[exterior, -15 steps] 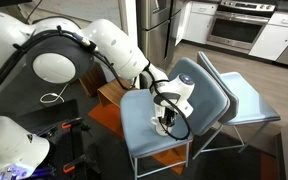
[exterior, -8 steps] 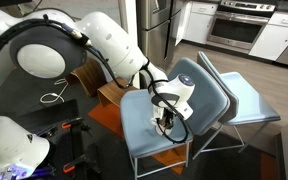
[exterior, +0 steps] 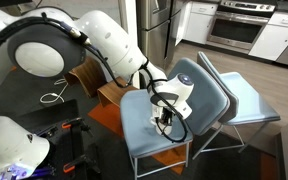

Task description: Pick the marker from the cup and put it on the chair

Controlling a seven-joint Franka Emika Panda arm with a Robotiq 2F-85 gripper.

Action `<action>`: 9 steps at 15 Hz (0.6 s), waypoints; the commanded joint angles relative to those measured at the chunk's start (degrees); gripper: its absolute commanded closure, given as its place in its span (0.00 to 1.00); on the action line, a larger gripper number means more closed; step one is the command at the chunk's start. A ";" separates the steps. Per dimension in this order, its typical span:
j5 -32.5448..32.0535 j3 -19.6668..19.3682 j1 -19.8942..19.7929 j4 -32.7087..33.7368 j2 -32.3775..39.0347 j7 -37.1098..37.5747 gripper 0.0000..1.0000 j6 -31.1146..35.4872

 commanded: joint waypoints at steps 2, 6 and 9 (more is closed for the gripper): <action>0.25 -0.17 0.87 -0.27 0.01 -0.09 0.66 0.35; -0.35 -0.75 2.59 0.80 0.98 1.21 0.62 -0.15; -0.28 -1.20 3.37 1.81 1.76 2.27 0.64 -0.47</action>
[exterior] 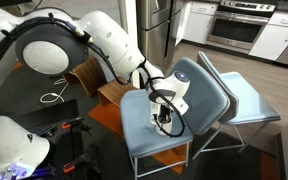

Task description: Pick the marker from the cup and put it on the chair

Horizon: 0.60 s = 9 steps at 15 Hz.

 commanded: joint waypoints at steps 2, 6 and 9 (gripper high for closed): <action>-0.17 -1.73 1.31 1.56 1.09 3.03 0.66 -0.47; -0.53 -3.41 2.25 1.05 1.04 6.22 0.58 -0.23; -0.51 -3.17 2.30 1.83 1.70 6.79 0.60 -0.57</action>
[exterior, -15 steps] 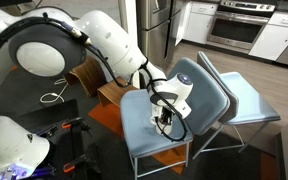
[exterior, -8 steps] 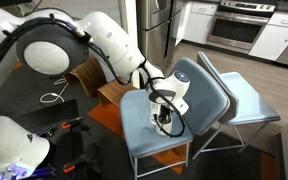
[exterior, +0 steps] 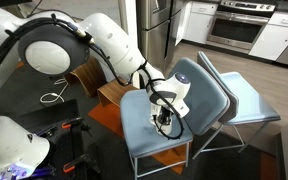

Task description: Pick the marker from the cup and put it on the chair

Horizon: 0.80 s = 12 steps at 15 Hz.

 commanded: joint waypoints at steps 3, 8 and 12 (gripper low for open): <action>-0.40 -1.05 1.87 2.18 1.64 2.61 0.72 -0.70; -0.87 -1.75 2.93 2.44 2.21 3.93 1.00 -0.49; -1.61 -3.38 4.17 1.20 1.44 5.58 1.00 -0.22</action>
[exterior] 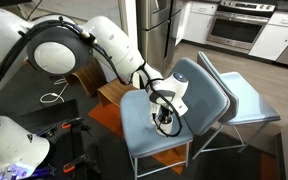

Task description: Pick the marker from the cup and put it on the chair

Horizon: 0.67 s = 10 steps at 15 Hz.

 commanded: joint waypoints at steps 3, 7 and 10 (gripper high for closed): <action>-1.44 -2.34 2.56 -1.29 -1.00 4.09 0.72 0.42; -1.28 -2.44 2.99 -0.46 -0.35 5.10 0.45 0.26; -1.43 -2.45 2.45 0.51 0.29 4.84 0.26 0.04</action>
